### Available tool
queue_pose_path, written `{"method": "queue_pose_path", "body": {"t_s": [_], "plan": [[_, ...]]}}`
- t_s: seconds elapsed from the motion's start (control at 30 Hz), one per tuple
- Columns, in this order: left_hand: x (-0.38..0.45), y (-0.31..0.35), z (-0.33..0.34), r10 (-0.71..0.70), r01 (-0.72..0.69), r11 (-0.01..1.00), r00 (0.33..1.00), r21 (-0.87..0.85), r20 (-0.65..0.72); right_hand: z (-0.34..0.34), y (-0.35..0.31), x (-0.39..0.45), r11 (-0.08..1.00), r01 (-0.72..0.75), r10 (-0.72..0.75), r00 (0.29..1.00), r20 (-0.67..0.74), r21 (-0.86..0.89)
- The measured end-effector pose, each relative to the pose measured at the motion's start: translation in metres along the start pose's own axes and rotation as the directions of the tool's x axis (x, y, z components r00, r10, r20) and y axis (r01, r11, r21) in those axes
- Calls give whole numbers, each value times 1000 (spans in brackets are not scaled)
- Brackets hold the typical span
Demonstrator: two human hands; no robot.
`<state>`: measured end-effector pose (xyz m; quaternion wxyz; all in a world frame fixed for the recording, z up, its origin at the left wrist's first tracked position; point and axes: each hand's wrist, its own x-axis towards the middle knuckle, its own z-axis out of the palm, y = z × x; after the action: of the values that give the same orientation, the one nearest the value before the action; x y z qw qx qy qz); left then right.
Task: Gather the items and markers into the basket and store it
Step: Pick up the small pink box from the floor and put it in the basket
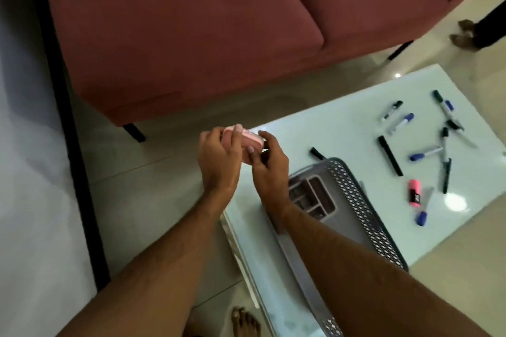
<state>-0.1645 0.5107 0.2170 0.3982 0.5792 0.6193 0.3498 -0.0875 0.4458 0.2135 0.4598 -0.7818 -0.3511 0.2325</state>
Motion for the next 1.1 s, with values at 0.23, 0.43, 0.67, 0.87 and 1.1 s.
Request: {"method": "queue_pose_path", "body": {"t_s": [0.23,0.43,0.67,0.87,1.1], "plan": [[-73,65,74,173,-164,985,962,-57,211,-113,37,-11,998,-48,55,953,-299,31],[-140,84,105,258,-294,948,933,121,250,-184,72,-33,996,-63,80,944,-321,64],[-229,61,102,140,-170,958,980,232,143,-228,108,-73,997,-34,25,991,-128,-69],[-278,39,106,-209,203,964,978,170,20,-223,145,-98,972,0,24,995,97,-235],[-291,-3,112,-549,549,804,833,226,-71,-186,169,-110,932,-2,149,914,377,-363]]}}
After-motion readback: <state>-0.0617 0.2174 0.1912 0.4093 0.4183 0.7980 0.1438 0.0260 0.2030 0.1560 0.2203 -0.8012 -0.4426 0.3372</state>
